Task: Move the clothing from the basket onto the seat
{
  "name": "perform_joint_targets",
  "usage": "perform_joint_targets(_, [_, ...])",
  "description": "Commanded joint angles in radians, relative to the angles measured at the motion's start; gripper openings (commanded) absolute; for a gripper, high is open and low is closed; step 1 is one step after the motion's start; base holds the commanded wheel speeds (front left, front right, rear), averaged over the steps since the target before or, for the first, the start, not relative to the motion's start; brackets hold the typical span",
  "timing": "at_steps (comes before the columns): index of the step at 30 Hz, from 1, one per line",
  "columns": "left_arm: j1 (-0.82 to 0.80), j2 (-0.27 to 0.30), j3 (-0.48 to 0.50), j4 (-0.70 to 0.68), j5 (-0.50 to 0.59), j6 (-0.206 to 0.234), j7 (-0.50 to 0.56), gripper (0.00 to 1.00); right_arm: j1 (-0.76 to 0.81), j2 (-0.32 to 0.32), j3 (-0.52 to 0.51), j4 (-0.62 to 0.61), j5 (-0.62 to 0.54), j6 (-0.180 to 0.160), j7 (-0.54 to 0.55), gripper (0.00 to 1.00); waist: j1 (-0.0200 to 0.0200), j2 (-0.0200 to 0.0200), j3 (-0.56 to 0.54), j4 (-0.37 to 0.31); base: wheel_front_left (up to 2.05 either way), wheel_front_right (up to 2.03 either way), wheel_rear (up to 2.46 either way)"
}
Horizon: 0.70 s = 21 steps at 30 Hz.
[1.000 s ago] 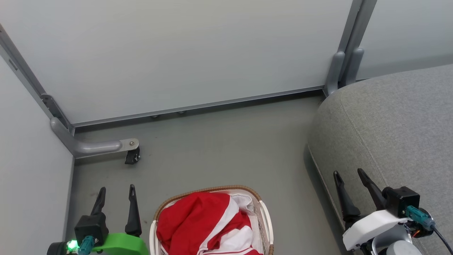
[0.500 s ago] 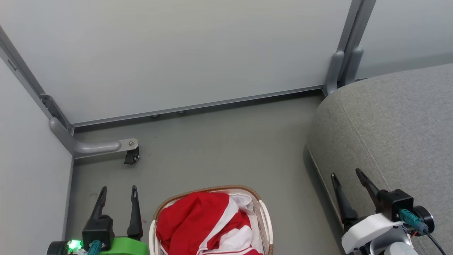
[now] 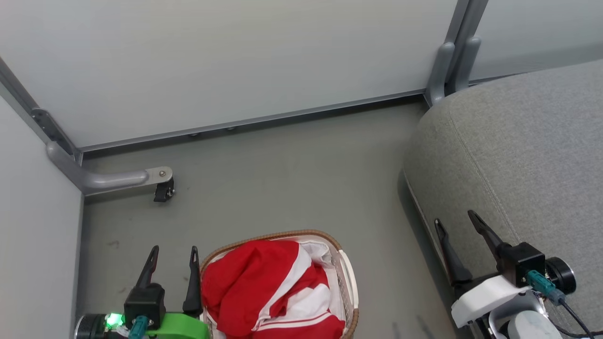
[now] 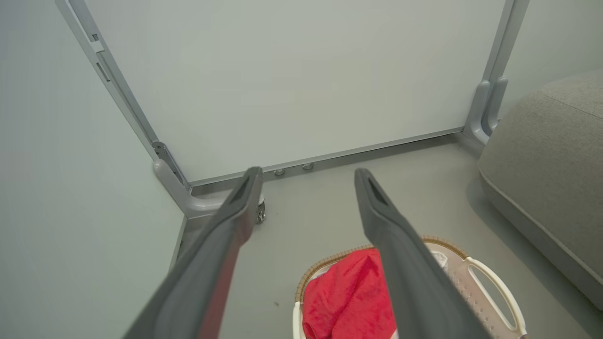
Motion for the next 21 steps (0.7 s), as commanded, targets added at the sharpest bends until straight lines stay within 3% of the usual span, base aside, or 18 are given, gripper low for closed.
perform_joint_targets(1, [-0.030,-0.006,0.004,0.008,-0.009,-0.011,0.000,1.00,-0.015,-0.008,0.000,-0.007,0.004,0.000,-0.004,1.00,0.0000,-0.0001,0.048,-0.018,0.00,0.00,0.00])
perform_joint_targets(12, [-0.163,-0.018,-0.004,0.083,-0.054,-0.069,0.000,1.00,-0.107,-0.004,0.010,-0.051,0.022,0.000,-0.004,1.00,0.0000,-0.0001,0.217,-0.058,0.00,0.00,0.00])
perform_joint_targets(21, [-0.279,-0.019,-0.031,0.200,-0.117,-0.079,0.000,1.00,-0.181,-0.002,0.042,-0.072,0.040,0.000,-0.004,1.00,0.0000,-0.0001,0.338,-0.090,0.00,0.00,0.00])
